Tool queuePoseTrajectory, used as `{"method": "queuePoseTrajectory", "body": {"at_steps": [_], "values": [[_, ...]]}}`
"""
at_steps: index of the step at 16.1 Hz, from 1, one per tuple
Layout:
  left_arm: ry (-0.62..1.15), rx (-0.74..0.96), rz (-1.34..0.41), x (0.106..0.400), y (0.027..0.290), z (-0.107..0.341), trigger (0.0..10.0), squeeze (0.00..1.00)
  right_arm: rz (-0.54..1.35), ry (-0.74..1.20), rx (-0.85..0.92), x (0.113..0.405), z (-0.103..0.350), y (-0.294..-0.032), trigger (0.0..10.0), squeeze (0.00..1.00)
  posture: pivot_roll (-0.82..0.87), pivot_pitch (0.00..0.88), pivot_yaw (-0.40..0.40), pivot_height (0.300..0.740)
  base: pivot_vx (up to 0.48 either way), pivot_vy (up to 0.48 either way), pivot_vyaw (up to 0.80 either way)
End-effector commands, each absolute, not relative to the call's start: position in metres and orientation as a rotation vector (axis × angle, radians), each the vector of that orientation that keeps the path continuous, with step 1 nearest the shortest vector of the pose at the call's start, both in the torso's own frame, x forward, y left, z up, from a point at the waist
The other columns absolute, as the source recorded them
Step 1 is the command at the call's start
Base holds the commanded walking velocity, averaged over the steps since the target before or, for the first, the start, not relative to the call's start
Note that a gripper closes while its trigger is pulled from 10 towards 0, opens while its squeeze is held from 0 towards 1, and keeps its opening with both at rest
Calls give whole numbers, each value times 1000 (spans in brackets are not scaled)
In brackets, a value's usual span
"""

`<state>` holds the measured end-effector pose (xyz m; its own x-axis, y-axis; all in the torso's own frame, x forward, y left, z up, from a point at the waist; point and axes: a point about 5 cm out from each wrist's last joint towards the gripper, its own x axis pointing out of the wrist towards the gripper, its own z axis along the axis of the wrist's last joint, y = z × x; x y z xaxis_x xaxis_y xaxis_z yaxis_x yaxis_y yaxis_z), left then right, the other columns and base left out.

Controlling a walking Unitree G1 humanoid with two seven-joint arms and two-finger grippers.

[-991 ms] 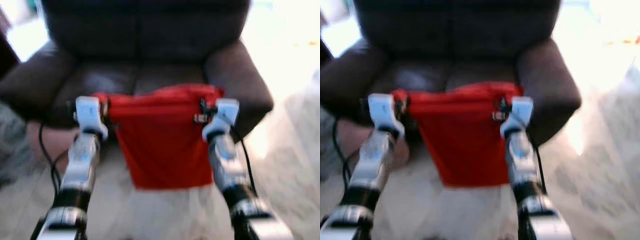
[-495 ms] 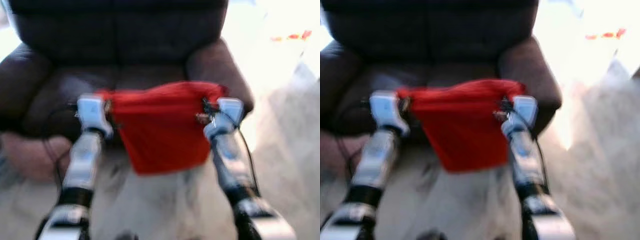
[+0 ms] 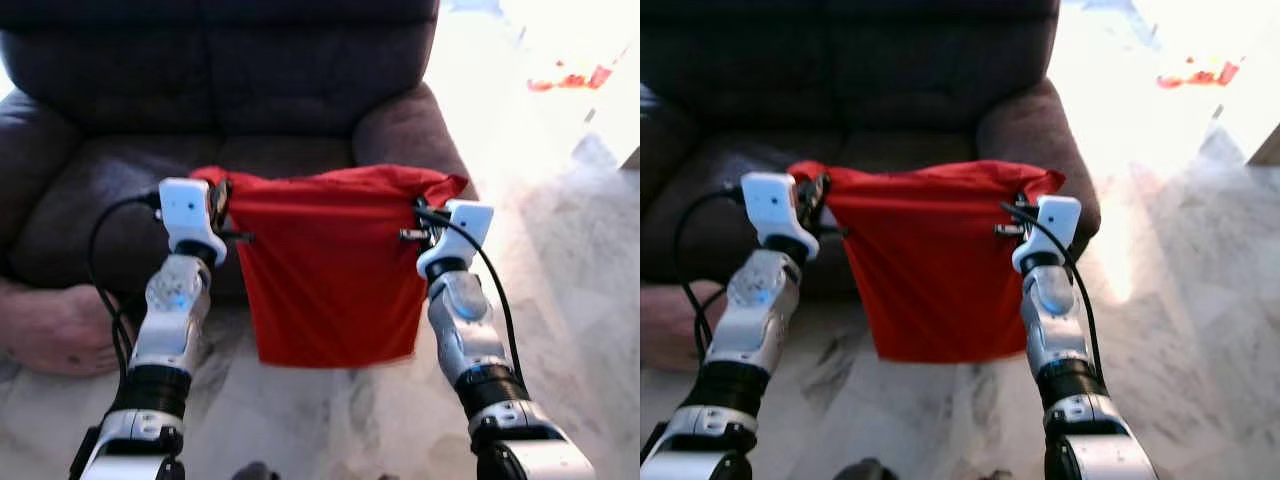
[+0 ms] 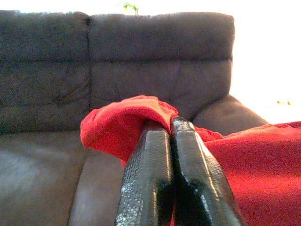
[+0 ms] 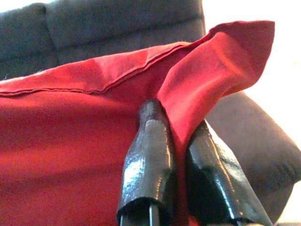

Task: Move the pillow to the sofa from floor

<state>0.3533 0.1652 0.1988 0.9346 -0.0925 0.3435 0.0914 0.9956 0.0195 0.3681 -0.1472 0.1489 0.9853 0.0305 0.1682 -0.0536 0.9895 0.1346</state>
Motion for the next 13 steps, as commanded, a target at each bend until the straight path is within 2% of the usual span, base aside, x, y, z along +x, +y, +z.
{"method": "queuePoseTrajectory", "body": {"at_steps": [1,6,13], "values": [[-439,-10,2,349,188,220,10000,0,15,-329,168,373,187,-154,10000,0,137,134,6,726,304,0,0],[-605,5,5,343,180,258,10000,0,56,-467,187,373,229,-150,10000,0,124,112,7,726,307,0,0],[-636,37,6,341,184,274,10000,0,77,-501,205,369,242,-147,10000,0,130,123,5,726,310,0,0]]}}
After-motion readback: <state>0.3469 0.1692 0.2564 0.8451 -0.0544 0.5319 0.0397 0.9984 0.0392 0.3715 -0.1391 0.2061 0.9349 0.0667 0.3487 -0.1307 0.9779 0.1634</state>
